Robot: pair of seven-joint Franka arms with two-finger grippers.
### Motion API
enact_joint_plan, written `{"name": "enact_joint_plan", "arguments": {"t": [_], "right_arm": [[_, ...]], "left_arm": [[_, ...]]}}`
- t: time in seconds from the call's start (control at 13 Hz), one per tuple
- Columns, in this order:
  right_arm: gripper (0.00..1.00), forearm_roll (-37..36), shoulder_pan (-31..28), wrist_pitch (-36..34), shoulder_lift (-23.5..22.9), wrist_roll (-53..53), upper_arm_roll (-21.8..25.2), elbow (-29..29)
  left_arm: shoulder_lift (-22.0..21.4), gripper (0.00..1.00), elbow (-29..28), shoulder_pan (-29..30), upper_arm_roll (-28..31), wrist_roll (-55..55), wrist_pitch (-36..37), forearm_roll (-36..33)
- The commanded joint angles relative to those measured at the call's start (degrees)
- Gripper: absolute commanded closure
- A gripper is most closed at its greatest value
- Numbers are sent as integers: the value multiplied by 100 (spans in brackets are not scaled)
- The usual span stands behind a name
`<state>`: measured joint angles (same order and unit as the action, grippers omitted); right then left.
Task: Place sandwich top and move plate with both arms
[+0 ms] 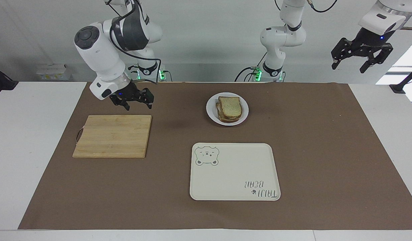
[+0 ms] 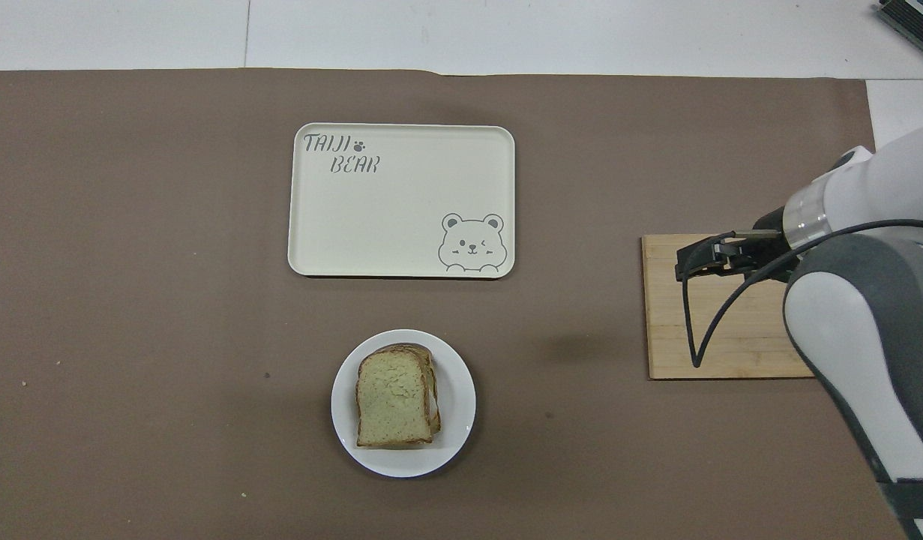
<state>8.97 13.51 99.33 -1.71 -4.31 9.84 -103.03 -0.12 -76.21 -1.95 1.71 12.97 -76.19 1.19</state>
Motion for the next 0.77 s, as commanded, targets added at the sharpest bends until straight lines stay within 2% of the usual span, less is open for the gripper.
{"name": "enact_joint_plan", "arguments": {"t": [0.0, 0.23, 0.46, 0.69], "right_arm": [[0, -394, -225, -19, 66, 115, -70, -34], [0, -1177, -252, 69, 84, 132, -87, 255], [0, -1169, -366, -35, 118, 141, -70, 581], [0, -1169, -393, -149, 285, 176, 61, 626]], "left_arm": [[-84, 0, -43, 46, -22, -13, 113, 48], [-137, 0, -105, -25, -31, -32, 113, 48], [-155, 0, -148, 19, -40, -23, 104, 57], [-155, 0, -157, -7, -48, -22, 113, 57]]}}
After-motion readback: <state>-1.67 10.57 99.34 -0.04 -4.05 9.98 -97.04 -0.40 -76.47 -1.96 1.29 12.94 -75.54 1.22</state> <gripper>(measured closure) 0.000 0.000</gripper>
